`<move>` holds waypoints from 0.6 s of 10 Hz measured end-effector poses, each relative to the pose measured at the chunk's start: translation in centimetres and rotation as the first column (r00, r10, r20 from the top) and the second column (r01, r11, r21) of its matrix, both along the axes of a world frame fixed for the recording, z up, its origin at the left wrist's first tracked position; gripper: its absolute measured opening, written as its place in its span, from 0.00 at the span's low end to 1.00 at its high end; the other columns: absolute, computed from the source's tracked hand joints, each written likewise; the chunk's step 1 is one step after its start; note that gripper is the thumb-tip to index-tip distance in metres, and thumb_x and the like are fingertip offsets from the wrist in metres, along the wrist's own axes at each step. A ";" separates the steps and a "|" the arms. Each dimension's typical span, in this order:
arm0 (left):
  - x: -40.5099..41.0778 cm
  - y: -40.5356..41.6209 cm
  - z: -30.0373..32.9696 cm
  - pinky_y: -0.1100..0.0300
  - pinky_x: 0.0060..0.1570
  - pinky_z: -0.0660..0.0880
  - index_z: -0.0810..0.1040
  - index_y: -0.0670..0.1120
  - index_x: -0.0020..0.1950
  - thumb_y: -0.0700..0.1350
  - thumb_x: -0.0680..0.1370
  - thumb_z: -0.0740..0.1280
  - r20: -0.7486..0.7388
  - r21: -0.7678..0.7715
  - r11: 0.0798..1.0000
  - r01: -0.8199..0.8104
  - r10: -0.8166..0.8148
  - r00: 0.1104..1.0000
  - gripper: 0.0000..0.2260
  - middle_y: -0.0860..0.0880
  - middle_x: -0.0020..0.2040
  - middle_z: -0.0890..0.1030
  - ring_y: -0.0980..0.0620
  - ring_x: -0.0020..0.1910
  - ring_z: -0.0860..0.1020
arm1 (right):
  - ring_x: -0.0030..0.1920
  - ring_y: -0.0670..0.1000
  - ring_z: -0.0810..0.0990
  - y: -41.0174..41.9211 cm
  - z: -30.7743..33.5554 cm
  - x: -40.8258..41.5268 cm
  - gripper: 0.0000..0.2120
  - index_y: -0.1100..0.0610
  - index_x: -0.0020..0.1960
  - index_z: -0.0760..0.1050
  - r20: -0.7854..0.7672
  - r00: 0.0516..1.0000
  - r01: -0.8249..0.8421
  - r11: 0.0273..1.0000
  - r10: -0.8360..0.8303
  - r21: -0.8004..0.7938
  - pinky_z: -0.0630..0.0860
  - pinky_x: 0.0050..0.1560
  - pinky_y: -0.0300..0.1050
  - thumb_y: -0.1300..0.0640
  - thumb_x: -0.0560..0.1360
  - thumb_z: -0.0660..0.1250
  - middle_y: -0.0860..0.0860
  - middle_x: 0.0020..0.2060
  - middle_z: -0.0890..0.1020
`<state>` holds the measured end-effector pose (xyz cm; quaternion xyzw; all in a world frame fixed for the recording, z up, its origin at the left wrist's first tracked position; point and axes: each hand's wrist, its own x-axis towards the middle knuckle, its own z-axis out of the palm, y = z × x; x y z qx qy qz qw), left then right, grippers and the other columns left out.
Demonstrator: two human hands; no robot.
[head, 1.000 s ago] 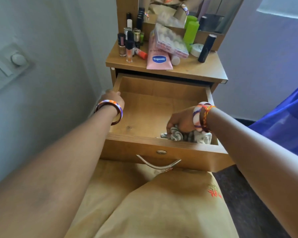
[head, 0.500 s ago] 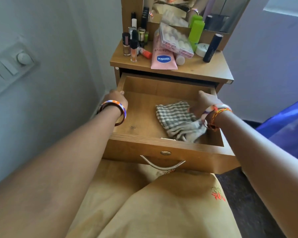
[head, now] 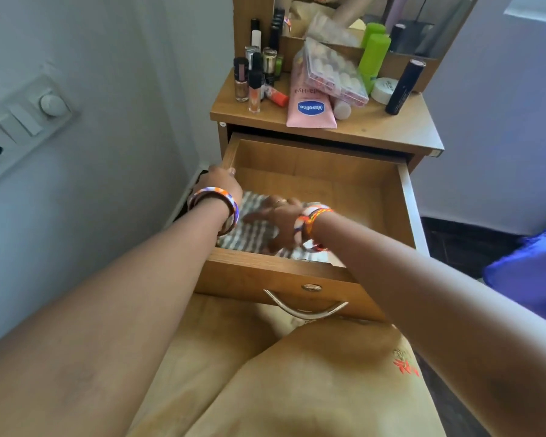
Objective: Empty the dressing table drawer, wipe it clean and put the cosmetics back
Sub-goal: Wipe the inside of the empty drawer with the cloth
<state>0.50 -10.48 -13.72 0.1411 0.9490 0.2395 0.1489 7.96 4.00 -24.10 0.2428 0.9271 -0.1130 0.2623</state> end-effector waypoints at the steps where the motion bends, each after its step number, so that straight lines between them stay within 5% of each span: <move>1: 0.0 0.0 -0.1 0.47 0.57 0.72 0.69 0.39 0.64 0.50 0.83 0.51 0.011 0.024 1.000 -0.005 0.005 1.000 0.19 0.39 0.61 0.76 0.39 0.59 0.76 | 0.53 0.51 0.79 12.0 -6.0 2.0 0.35 0.43 0.67 0.67 0.044 0.962 0.271 0.955 -0.268 -0.118 0.73 0.31 0.37 0.46 0.62 0.74 0.51 0.66 0.74; 2: 0.1 0.1 -0.2 0.48 0.56 0.73 0.69 0.39 0.64 0.50 0.83 0.51 0.011 0.036 0.999 -0.007 0.007 1.000 0.18 0.40 0.59 0.77 0.39 0.58 0.77 | 0.65 0.60 0.72 6.5 4.5 6.4 0.28 0.54 0.68 0.67 -0.034 0.904 0.427 0.896 -0.426 0.123 0.76 0.55 0.49 0.50 0.70 0.65 0.56 0.65 0.73; 3: 0.3 0.2 -0.1 0.49 0.55 0.74 0.68 0.39 0.65 0.49 0.83 0.51 -0.005 0.030 0.999 -0.010 0.010 1.000 0.18 0.39 0.60 0.77 0.40 0.58 0.77 | 0.59 0.59 0.76 2.4 7.9 6.3 0.17 0.56 0.60 0.73 -0.024 0.939 0.339 0.914 -0.343 0.222 0.75 0.58 0.48 0.51 0.74 0.63 0.56 0.59 0.77; 4: 0.4 0.2 0.0 0.49 0.56 0.72 0.68 0.39 0.65 0.48 0.83 0.51 -0.033 0.003 1.000 -0.001 0.001 0.999 0.18 0.39 0.62 0.76 0.39 0.60 0.76 | 0.67 0.61 0.69 -0.7 7.0 3.3 0.25 0.50 0.69 0.66 0.020 0.987 0.155 0.985 -0.157 0.076 0.75 0.56 0.46 0.52 0.73 0.66 0.55 0.69 0.69; 5: 0.1 0.2 -0.1 0.49 0.57 0.71 0.69 0.38 0.65 0.47 0.83 0.51 -0.044 -0.018 1.000 0.021 -0.022 0.999 0.18 0.38 0.64 0.74 0.38 0.62 0.74 | 0.75 0.64 0.49 -5.4 8.4 1.3 0.31 0.41 0.75 0.52 -0.051 0.991 -0.122 0.991 0.124 0.053 0.56 0.71 0.63 0.50 0.76 0.63 0.54 0.77 0.51; 6: -0.1 0.1 -0.3 0.49 0.55 0.72 0.70 0.38 0.64 0.47 0.83 0.51 -0.043 -0.019 1.000 0.025 -0.025 0.999 0.18 0.38 0.62 0.75 0.37 0.60 0.75 | 0.76 0.62 0.43 -4.8 8.3 0.5 0.29 0.39 0.75 0.49 -0.141 0.981 -0.129 0.991 0.134 0.041 0.47 0.72 0.64 0.49 0.78 0.58 0.51 0.77 0.47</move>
